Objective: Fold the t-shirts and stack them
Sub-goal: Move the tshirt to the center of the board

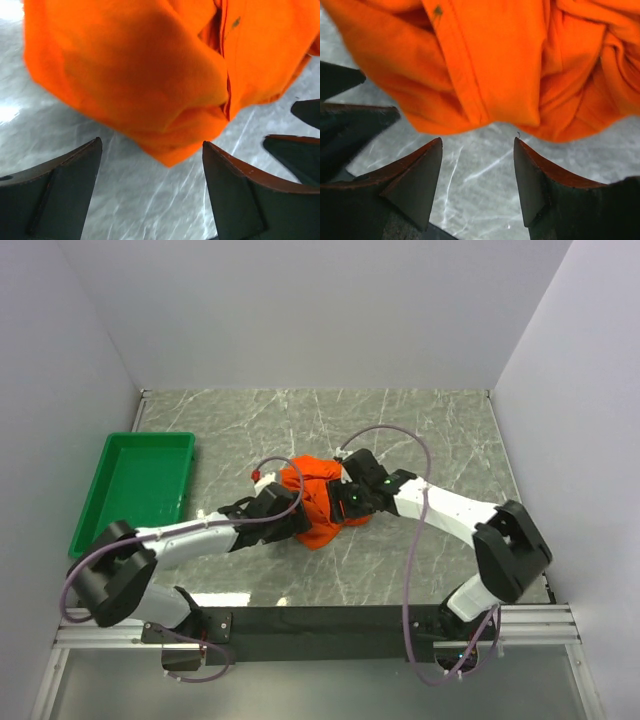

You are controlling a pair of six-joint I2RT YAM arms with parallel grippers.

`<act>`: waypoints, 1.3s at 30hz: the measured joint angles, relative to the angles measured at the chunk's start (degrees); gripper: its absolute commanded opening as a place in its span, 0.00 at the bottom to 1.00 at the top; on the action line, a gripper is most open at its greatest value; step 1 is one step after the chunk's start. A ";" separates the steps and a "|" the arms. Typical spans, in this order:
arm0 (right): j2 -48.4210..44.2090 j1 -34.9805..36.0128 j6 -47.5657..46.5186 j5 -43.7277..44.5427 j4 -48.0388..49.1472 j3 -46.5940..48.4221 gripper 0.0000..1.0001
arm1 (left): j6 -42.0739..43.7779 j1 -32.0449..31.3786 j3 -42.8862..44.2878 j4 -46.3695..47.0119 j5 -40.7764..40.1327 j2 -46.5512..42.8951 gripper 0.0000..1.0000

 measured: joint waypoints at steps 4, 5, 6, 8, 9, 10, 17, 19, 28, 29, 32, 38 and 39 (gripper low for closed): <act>5.79 0.35 -0.72 -0.04 -0.17 3.56 0.66 | -0.92 -0.44 2.08 1.75 -0.74 5.14 0.77; 7.10 0.48 -0.87 -0.24 -0.13 4.57 0.66 | -1.27 -0.59 2.36 2.29 -0.96 6.19 0.72; 8.35 0.61 -0.96 -0.31 -0.13 5.42 0.65 | -1.70 -0.79 2.56 2.89 -1.38 7.32 0.70; 10.29 0.79 -1.09 -0.35 -0.15 6.62 0.65 | -2.19 -0.92 3.08 3.98 -1.90 8.59 0.62; 11.37 0.90 -1.16 -0.35 -0.50 7.26 0.63 | -2.60 -1.01 3.43 4.44 -2.21 9.42 0.59; 12.57 0.98 -1.20 -0.37 -0.98 8.09 0.61 | -2.84 -1.09 3.72 4.76 -2.54 10.12 0.55; 19.50 1.14 -1.86 -0.20 -3.56 12.20 0.19 | -4.72 -1.49 4.98 4.55 -3.93 12.74 0.01; 19.50 1.14 -1.99 0.24 -4.04 12.22 0.03 | -4.59 -1.62 5.05 3.82 -4.74 12.48 0.01; 5.11 -7.26 -1.46 5.53 -7.37 9.46 0.00 | 0.24 0.70 7.54 -12.44 -14.84 4.26 0.01; 1.97 -10.71 -0.81 6.21 -7.34 9.33 0.00 | 1.31 1.75 8.26 -14.03 -16.33 2.80 0.01; -7.82 -20.17 2.69 8.37 -5.18 7.67 0.00 | 4.61 5.84 9.57 -17.22 -19.50 -0.87 0.01; -20.26 -25.44 9.49 10.60 -2.56 6.03 0.00 | 9.68 11.43 11.34 -21.90 -22.58 -4.96 0.01; -20.96 -25.55 9.88 10.91 -2.47 6.34 0.00 | 10.54 11.76 12.11 -22.64 -22.82 -5.55 0.01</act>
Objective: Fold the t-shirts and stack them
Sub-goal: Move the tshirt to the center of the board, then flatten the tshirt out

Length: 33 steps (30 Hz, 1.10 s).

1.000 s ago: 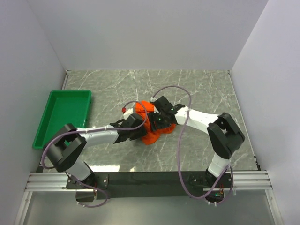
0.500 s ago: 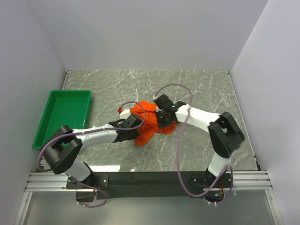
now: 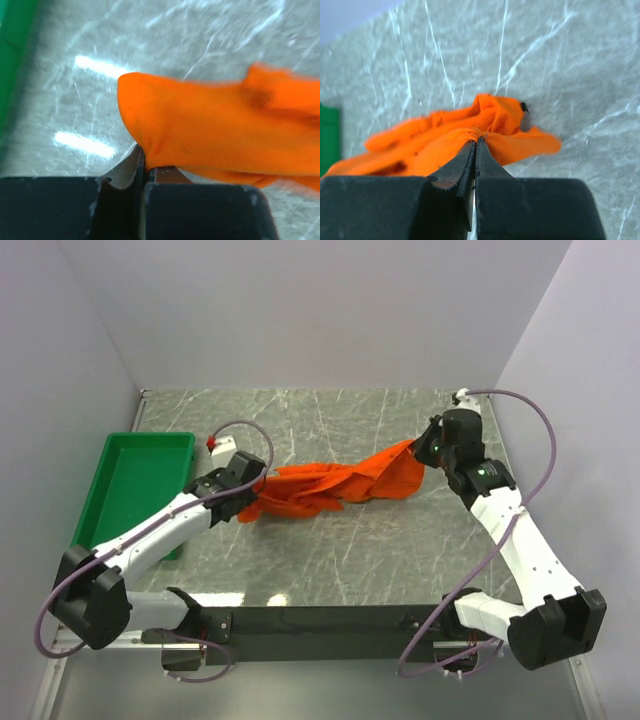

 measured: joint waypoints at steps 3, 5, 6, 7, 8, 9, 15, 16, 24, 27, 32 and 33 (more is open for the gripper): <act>-0.55 -1.79 0.02 1.01 -0.24 2.36 0.00 | 3.02 1.46 2.80 -1.09 0.35 -1.79 0.01; 0.02 -3.91 -0.72 1.49 -0.66 6.05 0.00 | 5.49 3.52 5.68 -1.42 1.25 -2.58 0.01; 0.39 -4.72 -1.31 1.79 -0.55 7.96 0.00 | 6.64 4.83 7.52 -1.44 1.68 -2.67 0.01; 0.85 -5.64 -2.05 2.08 -0.26 10.43 0.00 | 8.11 6.43 10.08 -1.84 2.45 -2.36 0.01; 1.36 -6.45 -2.91 2.25 0.02 12.98 0.00 | 9.35 7.85 12.92 -1.88 3.04 -1.75 0.01; 1.81 -7.21 -3.63 2.32 0.44 15.26 0.00 | 10.34 8.85 15.47 -1.99 3.41 -1.03 0.01; 1.01 -11.08 -7.56 3.02 4.13 20.92 0.00 | 16.24 12.33 32.61 -2.25 4.85 5.51 0.01; 0.31 -11.34 -7.96 3.06 4.74 20.46 0.00 | 16.74 12.52 33.33 -2.19 5.38 5.53 0.01; -12.81 -11.61 -8.92 3.41 5.18 6.69 0.00 | 17.33 12.87 28.24 -5.70 9.77 1.27 0.01; -16.94 -11.61 -9.07 4.00 3.74 4.26 0.00 | 16.96 12.87 24.44 -8.74 11.39 -5.95 0.01; -19.76 -11.61 -9.31 5.35 3.69 7.93 0.00 | 16.92 12.92 30.42 -13.68 13.25 -13.55 0.01; -20.33 -11.61 -9.42 5.77 3.80 9.09 0.00 | 16.94 12.92 32.48 -14.34 14.01 -14.23 0.01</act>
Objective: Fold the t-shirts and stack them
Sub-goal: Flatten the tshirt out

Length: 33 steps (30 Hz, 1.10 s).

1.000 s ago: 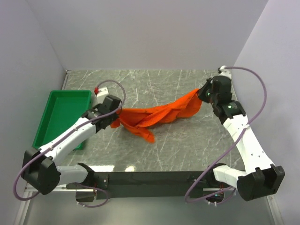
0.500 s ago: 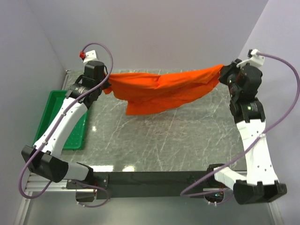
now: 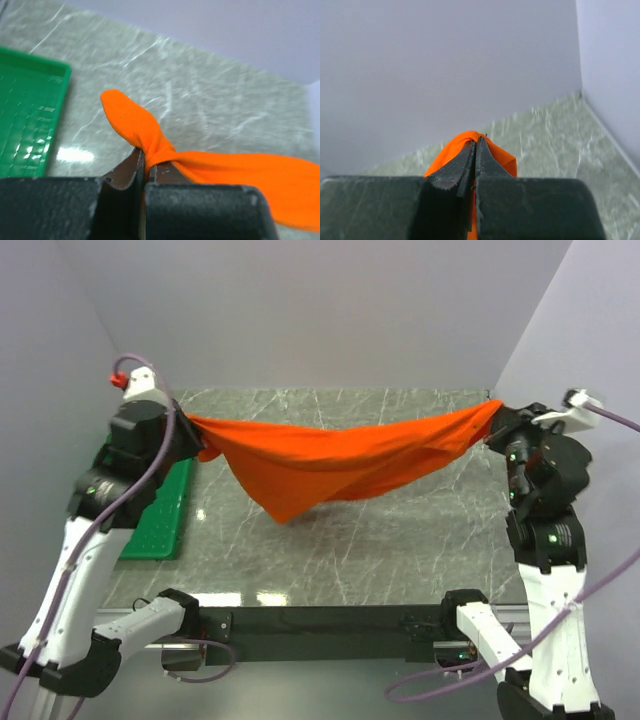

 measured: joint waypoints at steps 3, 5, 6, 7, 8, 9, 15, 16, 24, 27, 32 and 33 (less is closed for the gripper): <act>-2.29 0.00 -1.05 1.49 0.79 3.54 0.00 | 0.02 0.00 5.33 -2.32 2.89 -1.51 0.01; -3.08 0.00 -1.90 2.01 1.38 5.70 0.00 | 0.09 0.00 7.30 -3.72 5.11 -1.86 0.01; -3.67 0.00 -2.51 2.25 1.73 7.08 0.00 | 0.15 0.00 7.76 -4.22 5.86 -2.03 0.01; -3.96 0.00 -3.10 2.34 2.03 8.70 0.00 | 0.20 0.00 7.82 -4.33 6.58 -2.12 0.01; -4.02 0.00 -3.58 2.34 2.47 9.92 0.00 | 0.24 0.00 7.72 -4.55 7.06 -1.92 0.01; -3.72 0.00 -4.20 2.21 2.67 11.39 0.00 | 0.42 0.00 7.32 -4.66 7.48 -1.44 0.01; 6.43 -0.07 -7.04 -2.47 2.93 18.64 0.00 | 0.57 2.14 -1.07 -1.11 12.52 7.74 0.01; 9.46 -0.07 -7.34 -3.61 2.93 19.02 0.00 | 0.57 2.69 -3.19 0.46 13.68 10.10 0.01; 41.35 -0.11 -6.75 -6.91 2.10 17.99 0.06 | 0.35 7.48 -13.70 9.09 21.24 36.06 0.08; 55.21 -0.09 -4.72 -5.90 -1.90 21.62 0.34 | 0.26 8.48 -11.13 10.60 21.11 42.66 0.40; 68.32 -0.11 -2.47 -4.87 -10.23 32.09 0.67 | 1.07 8.20 -2.01 13.90 19.43 45.70 0.90; 68.02 -0.11 -1.90 -5.14 -10.88 31.93 0.69 | 1.49 7.61 -1.14 14.86 18.84 45.03 0.91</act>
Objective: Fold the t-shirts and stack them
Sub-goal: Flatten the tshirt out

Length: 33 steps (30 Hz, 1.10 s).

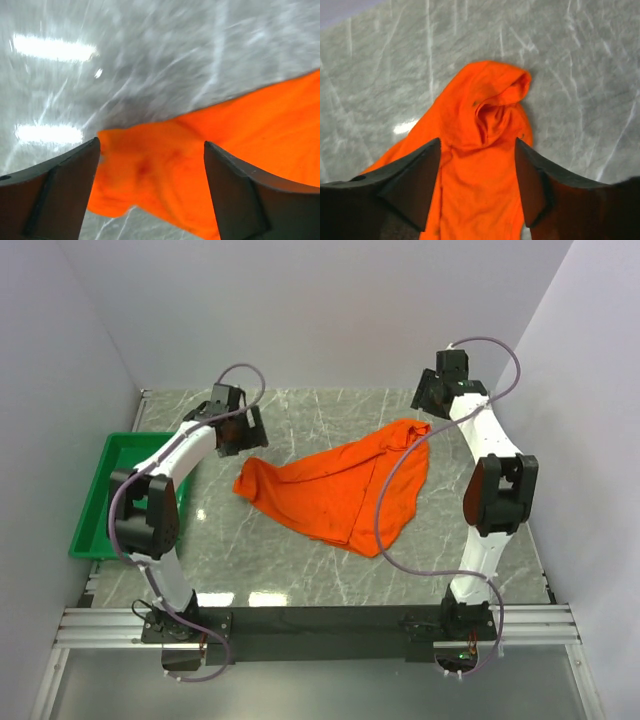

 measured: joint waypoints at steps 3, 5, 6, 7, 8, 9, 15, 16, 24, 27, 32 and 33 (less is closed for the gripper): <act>-5.57 0.00 1.51 -1.44 0.33 -5.14 0.75 | 1.68 -4.66 -0.02 1.99 -3.93 -3.74 0.88; -12.72 0.02 3.10 -3.50 1.73 -12.59 0.78 | 2.89 -10.03 -1.77 3.19 -5.90 -6.84 0.86; -15.65 0.02 3.89 -4.72 2.73 -16.02 0.79 | 3.39 -13.35 -3.17 3.98 -6.95 -8.48 0.85; -19.78 0.02 5.03 -6.08 3.82 -20.63 0.80 | 3.89 -17.22 -4.55 4.20 -7.58 -10.01 0.82; -22.67 0.02 5.90 -7.17 4.04 -23.91 0.80 | 4.11 -20.72 -5.55 4.22 -7.96 -10.95 0.81; -24.63 0.02 6.64 -8.00 4.00 -26.16 0.80 | 4.26 -24.65 -6.47 4.24 -8.35 -11.56 0.80; -32.48 0.02 11.56 -10.97 9.57 -42.71 0.78 | 4.52 -40.61 -8.00 3.85 -11.58 -9.88 0.73; -33.70 0.02 12.66 -11.47 9.99 -45.88 0.78 | 4.55 -42.05 -7.85 3.76 -12.04 -8.98 0.72; -41.40 0.02 17.55 -13.66 13.92 -59.95 0.76 | 5.68 -47.58 -5.46 3.69 -13.90 3.13 0.65; -42.95 0.02 17.46 -14.23 15.06 -62.03 0.76 | 5.95 -48.50 -5.29 3.41 -13.90 5.99 0.59; -42.91 0.02 16.92 -14.49 16.15 -63.89 0.75 | 6.71 -49.40 -3.56 2.84 -13.97 8.20 0.36; -42.91 0.02 16.81 -14.51 16.22 -64.22 0.75 | 6.64 -49.46 -3.30 2.80 -14.03 8.24 0.33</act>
